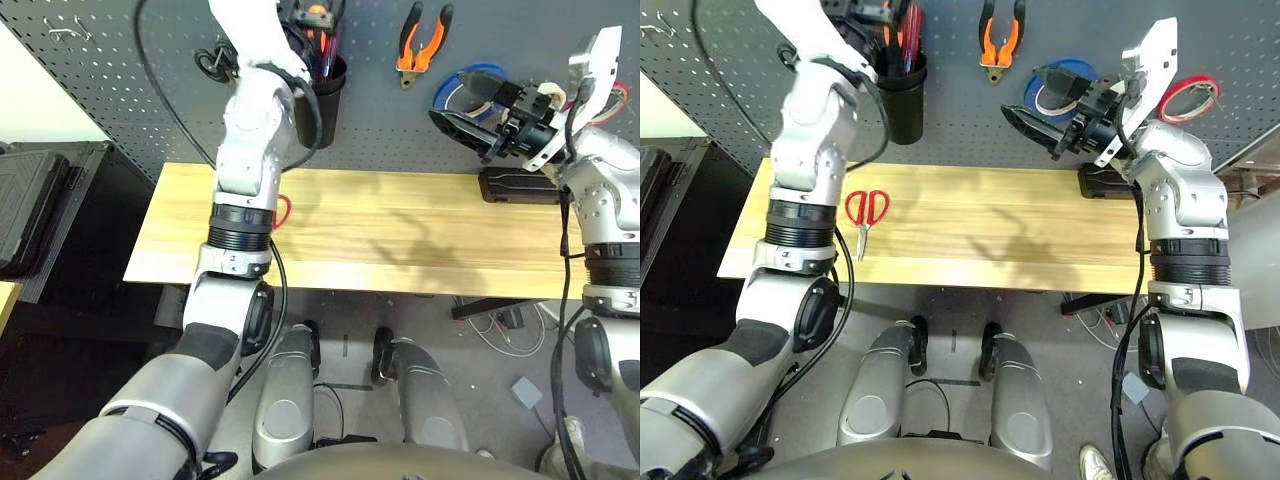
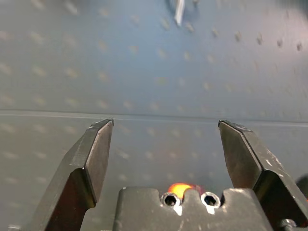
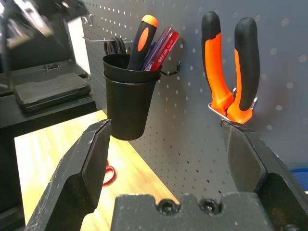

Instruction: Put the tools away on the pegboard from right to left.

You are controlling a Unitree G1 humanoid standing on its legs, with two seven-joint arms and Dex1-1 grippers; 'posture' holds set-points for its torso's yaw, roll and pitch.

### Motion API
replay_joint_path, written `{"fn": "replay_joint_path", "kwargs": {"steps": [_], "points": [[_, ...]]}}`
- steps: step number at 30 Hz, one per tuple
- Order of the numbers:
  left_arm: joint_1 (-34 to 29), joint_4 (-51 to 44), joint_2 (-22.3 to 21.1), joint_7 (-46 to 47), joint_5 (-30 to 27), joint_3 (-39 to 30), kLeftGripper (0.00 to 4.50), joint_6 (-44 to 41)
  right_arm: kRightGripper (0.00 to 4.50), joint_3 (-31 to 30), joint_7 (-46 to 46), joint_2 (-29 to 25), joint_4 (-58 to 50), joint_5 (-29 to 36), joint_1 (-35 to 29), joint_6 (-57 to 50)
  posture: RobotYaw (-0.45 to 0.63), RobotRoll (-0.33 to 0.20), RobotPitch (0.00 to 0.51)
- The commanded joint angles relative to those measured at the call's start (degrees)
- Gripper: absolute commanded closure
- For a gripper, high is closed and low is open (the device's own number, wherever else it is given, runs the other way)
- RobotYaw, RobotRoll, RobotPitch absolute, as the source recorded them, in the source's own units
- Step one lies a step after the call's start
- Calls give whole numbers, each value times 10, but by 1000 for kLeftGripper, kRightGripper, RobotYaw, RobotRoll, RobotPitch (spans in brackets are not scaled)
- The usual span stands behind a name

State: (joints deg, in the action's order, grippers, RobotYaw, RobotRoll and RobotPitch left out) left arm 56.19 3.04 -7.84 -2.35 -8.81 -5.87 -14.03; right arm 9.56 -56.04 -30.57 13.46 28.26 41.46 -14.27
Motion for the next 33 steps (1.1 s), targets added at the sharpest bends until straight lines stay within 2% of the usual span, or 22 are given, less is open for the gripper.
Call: {"fn": "replay_joint_path", "kwargs": {"steps": [1,5,9,15,23,33], "points": [[-34,-79,-13,7,-2,-8,31,-56,0,-1,-6,1,-5,3,-2,3,154,0,176],[-84,-156,-23,17,-7,-18,31,-117,0,-5,-13,6,-4,4,-5,3,170,0,178],[-185,-233,-30,15,-1,-12,31,-169,0,-25,-31,9,-20,2,-24,-13,186,0,180],[-291,-277,-33,13,17,10,31,-188,0,-72,-65,1,-40,-26,-71,-3,197,0,187],[-379,-227,-38,14,55,48,31,-189,0,-127,-74,15,-12,-84,-134,48,194,0,204],[-399,-126,-32,13,87,69,31,-170,0,-183,-27,56,50,-169,-152,87,195,0,243]]}}
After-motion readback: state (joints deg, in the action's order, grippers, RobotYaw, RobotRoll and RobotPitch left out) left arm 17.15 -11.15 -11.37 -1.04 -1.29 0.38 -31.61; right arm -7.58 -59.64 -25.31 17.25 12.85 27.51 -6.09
